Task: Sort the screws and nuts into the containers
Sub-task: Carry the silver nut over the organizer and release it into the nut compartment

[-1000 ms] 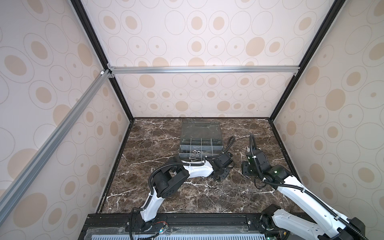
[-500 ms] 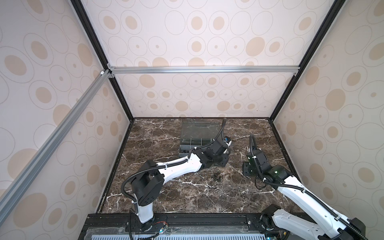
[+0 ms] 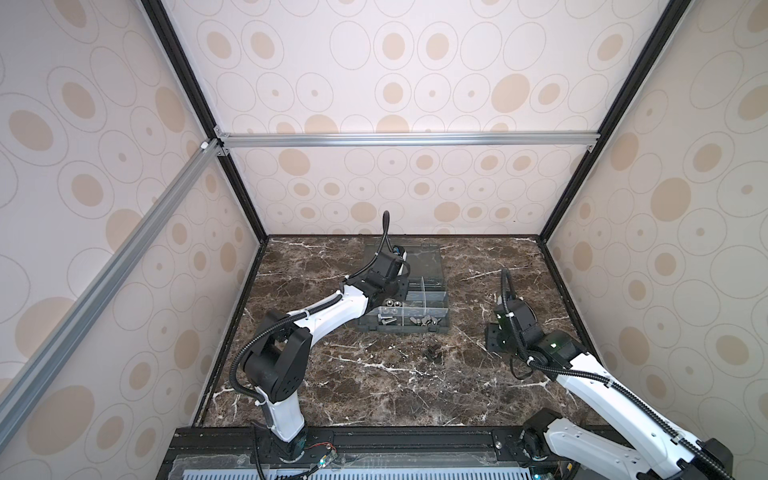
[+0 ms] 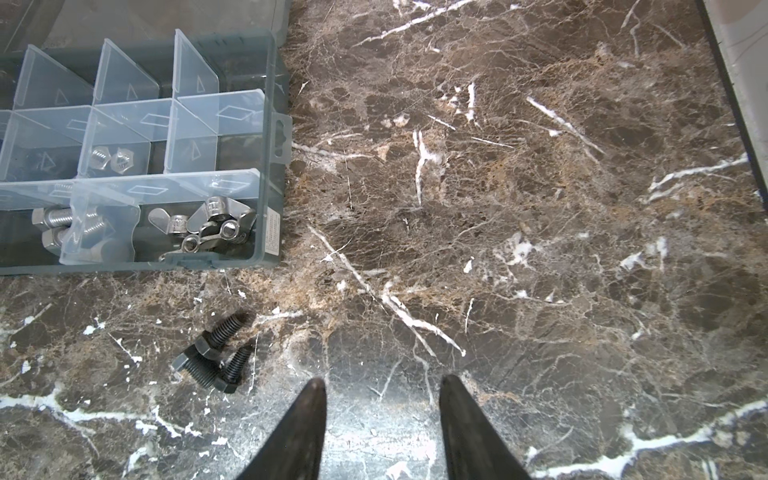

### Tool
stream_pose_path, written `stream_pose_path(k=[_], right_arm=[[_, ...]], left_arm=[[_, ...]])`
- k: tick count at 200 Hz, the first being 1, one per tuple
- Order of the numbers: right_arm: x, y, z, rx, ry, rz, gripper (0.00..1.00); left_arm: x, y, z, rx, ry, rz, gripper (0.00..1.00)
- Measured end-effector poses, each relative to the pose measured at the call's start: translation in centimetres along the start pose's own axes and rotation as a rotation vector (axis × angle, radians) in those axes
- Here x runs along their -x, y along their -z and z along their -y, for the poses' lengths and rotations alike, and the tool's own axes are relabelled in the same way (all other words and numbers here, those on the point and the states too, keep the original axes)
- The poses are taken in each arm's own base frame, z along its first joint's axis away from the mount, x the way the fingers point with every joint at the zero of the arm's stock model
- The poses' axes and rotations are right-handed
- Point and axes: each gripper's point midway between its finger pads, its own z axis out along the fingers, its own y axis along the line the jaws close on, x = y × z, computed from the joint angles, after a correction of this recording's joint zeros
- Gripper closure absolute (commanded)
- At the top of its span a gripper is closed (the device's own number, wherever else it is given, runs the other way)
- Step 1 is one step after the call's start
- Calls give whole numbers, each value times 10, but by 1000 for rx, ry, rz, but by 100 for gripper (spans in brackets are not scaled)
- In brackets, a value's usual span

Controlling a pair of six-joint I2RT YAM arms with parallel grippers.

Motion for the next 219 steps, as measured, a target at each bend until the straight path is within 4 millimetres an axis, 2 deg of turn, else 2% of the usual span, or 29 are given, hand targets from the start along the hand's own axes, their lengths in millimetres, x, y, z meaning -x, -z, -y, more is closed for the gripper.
stream_pose_path(k=[28,75,120,152,181,219], right_arm=[[0,1,0,2,-5,3,52],[1,3,0,6,-15,12,52],[1,3,0,6,-18,12,52],[0,2,1,5,-17,8,52],[-2,1,2,2,-16,3,52],[-2,1,2,0,-16,4,52]], left_arm=[[-11,-10,-13,21,8,-32,80],[-33,-18,-21,33,9,-83,78],[-44,-20,-24,38,10,-98,57],[-49,-19,-27,45,14,-98,52],[-44,-10,-30,49,18,-73,51],[-25,18,-33,53,33,29,48]])
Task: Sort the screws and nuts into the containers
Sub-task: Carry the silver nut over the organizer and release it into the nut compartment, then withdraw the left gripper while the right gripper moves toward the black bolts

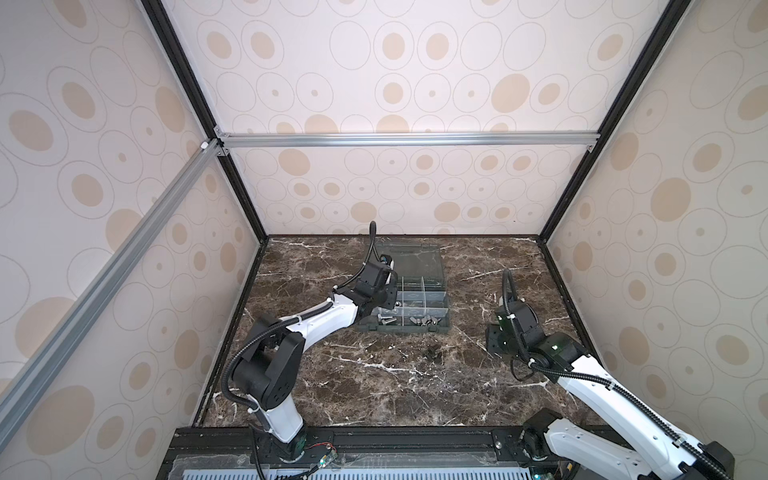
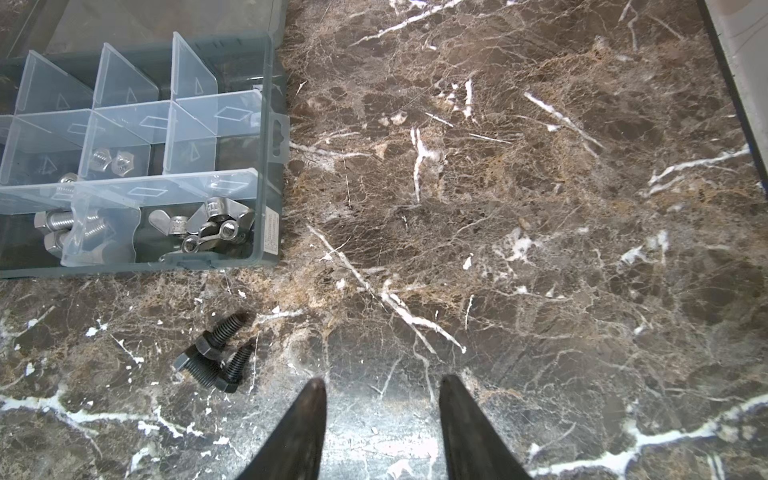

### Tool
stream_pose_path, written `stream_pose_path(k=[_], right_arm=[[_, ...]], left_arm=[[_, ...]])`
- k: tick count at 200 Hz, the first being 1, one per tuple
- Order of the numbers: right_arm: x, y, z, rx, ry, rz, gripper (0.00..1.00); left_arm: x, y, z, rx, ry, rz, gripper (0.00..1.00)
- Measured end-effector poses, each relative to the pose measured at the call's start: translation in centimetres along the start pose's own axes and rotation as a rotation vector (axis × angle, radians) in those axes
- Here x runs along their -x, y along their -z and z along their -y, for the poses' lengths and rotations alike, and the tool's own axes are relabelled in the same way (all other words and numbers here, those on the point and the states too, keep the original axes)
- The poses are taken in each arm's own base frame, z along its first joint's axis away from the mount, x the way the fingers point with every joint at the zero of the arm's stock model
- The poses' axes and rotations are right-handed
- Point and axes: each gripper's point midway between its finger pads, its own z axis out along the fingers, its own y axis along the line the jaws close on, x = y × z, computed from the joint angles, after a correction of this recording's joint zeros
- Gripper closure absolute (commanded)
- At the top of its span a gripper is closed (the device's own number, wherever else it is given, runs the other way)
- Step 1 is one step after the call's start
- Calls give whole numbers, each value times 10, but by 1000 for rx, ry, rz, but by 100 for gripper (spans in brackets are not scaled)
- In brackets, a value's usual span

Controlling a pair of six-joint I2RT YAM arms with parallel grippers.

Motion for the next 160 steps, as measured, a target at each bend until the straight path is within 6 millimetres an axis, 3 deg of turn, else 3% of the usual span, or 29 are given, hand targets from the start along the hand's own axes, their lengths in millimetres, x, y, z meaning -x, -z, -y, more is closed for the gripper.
stream_pose_path(k=[30,55,97,130,160], right_arm=[[2,0,3,-19,0,14,52],[10,0,8,-51,4,51,51],[40,5,20,-130,14,187,49],[62,12,22,-145,9,284,49],[66,12,19,-131,18,297,48]], left_arm=[[13,29,-9,18,15,97,47],[22,57,-25,69,30,203,39],[31,123,-80,270,88,435,17],[24,160,-118,420,133,549,14],[14,180,-135,480,151,600,14]])
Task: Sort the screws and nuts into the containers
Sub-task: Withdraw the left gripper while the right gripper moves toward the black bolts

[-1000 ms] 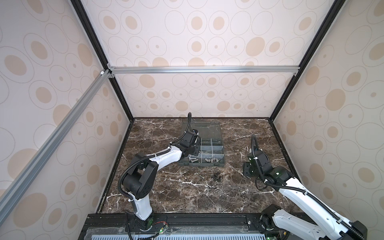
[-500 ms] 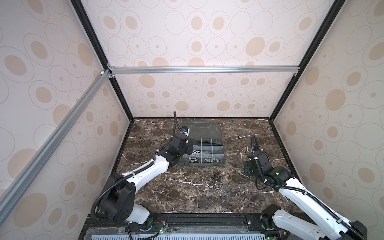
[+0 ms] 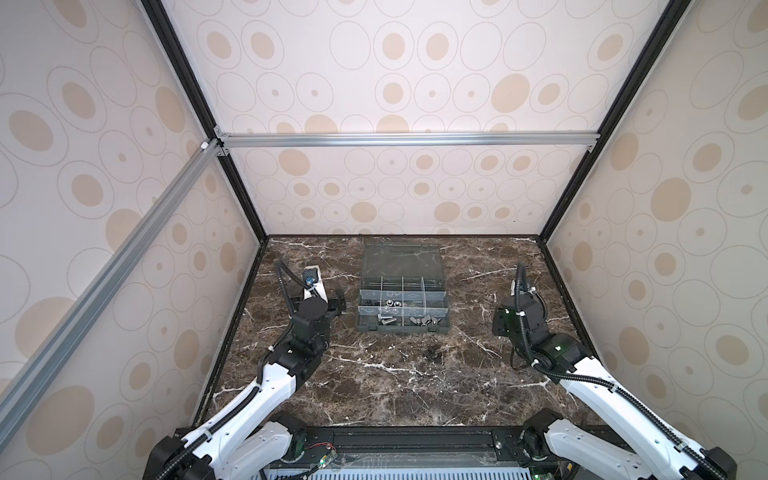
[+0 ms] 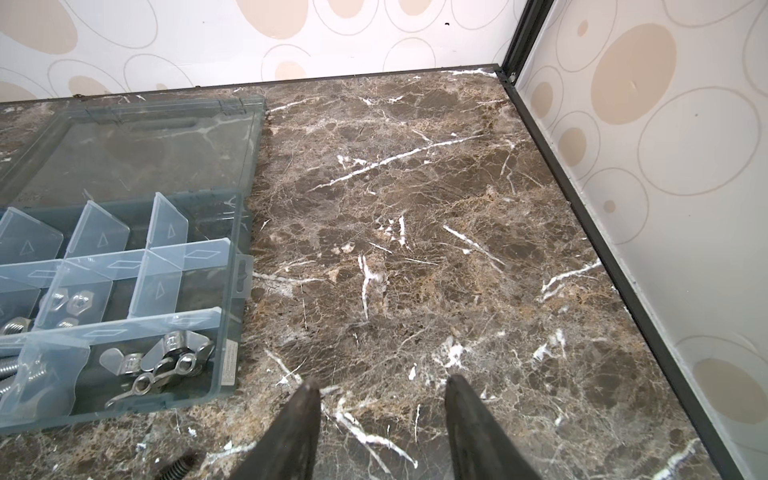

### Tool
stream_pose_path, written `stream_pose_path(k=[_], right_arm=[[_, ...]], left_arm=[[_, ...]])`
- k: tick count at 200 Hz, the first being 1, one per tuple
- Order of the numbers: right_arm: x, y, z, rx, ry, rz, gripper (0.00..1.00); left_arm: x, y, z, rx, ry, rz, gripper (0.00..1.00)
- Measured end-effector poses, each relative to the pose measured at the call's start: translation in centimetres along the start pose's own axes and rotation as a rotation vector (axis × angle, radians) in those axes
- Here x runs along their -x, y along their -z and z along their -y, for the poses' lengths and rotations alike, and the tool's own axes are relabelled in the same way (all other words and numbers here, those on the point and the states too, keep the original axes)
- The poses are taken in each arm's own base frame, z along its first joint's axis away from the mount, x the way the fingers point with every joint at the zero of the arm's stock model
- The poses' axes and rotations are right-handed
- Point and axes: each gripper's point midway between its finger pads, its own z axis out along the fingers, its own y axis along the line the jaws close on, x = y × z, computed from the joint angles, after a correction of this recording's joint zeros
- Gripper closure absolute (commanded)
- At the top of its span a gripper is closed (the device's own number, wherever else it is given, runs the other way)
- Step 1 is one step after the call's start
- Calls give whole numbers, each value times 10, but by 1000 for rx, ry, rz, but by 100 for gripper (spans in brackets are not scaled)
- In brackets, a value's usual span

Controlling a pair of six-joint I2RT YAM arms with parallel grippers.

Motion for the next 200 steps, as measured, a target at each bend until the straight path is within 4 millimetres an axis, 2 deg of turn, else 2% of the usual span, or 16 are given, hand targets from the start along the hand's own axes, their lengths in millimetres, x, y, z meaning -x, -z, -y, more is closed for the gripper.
stream_pose_path(k=[21,46,86,128,158,200], right_arm=[[-5,-2,-9,43,7,-27,48],[-22,-10,-29,127,30,-125,47],[-70,-24,-65,243,48,-358,47],[-119,-20,-105,335,97,-535,47],[-147,-21,-119,340,130,-632,48],[-168,-24,-136,345,149,-711,49]], left_arm=[[2,6,-6,8,9,19,14],[5,11,-9,5,21,34,14],[-3,15,-12,-1,34,10,14],[-19,17,-4,-53,53,-55,15],[-30,19,-1,-79,68,-103,15],[-45,21,5,-114,82,-166,15]])
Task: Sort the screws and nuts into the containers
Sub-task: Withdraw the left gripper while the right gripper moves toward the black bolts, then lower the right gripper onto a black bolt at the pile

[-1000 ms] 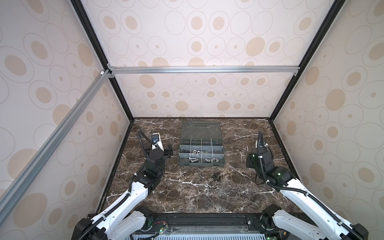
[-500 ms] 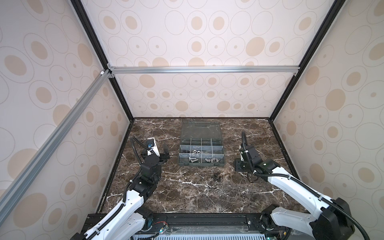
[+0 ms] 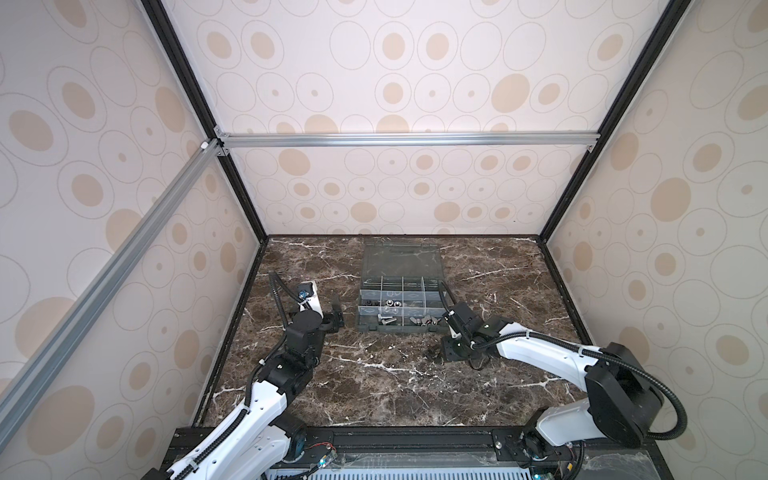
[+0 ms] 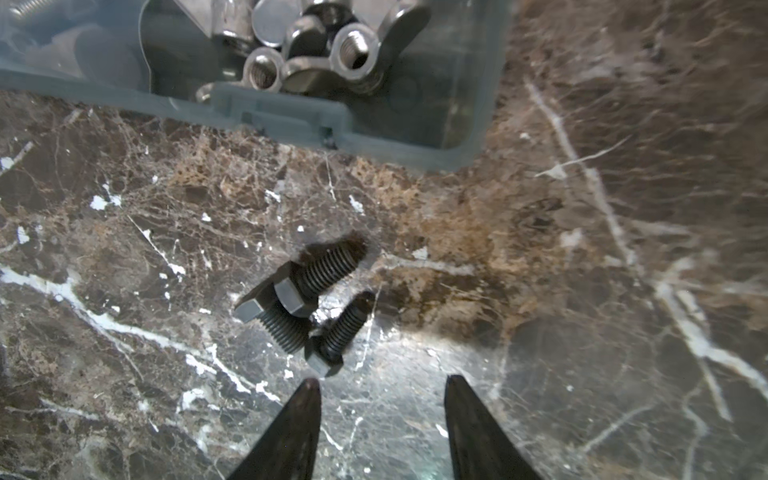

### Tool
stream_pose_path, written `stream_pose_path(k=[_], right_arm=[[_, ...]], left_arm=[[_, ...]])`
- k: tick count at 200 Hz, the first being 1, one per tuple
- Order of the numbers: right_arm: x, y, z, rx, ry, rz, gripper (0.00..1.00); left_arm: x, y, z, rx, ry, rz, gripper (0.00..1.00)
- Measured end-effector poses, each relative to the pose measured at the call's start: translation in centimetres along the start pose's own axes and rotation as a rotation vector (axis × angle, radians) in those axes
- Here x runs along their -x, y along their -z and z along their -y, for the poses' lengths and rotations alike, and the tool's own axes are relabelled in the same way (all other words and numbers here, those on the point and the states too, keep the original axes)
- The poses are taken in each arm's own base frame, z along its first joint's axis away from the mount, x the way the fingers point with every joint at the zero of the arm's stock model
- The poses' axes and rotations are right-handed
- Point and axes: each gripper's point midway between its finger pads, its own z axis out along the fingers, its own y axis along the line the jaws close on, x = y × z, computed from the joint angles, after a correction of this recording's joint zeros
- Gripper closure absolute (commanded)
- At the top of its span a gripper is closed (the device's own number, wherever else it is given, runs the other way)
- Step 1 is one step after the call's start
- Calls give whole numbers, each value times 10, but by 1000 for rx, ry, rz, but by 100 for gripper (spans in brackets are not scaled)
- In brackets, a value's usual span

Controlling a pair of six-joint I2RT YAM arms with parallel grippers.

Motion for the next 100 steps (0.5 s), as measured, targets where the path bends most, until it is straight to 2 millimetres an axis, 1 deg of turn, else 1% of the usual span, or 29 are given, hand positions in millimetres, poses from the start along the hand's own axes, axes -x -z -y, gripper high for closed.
stream_pose_path(k=[25,57,75,91,100], right_arm=[[-3,-10,-6,-10,3,-33,51],[4,-16,-13,-18,1,-39,53],[6,-19,-14,-28,-4,-45,56],[5,-22,-13,-37,-10,-56,59],[4,-24,-12,-46,-16,-63,60]], left_arm=[[-11,-1,2,-13,5,-58,16],[-15,0,8,-42,23,-99,16],[-18,2,11,-63,35,-116,16],[-20,4,14,-82,46,-125,16],[-20,6,15,-91,51,-128,16]])
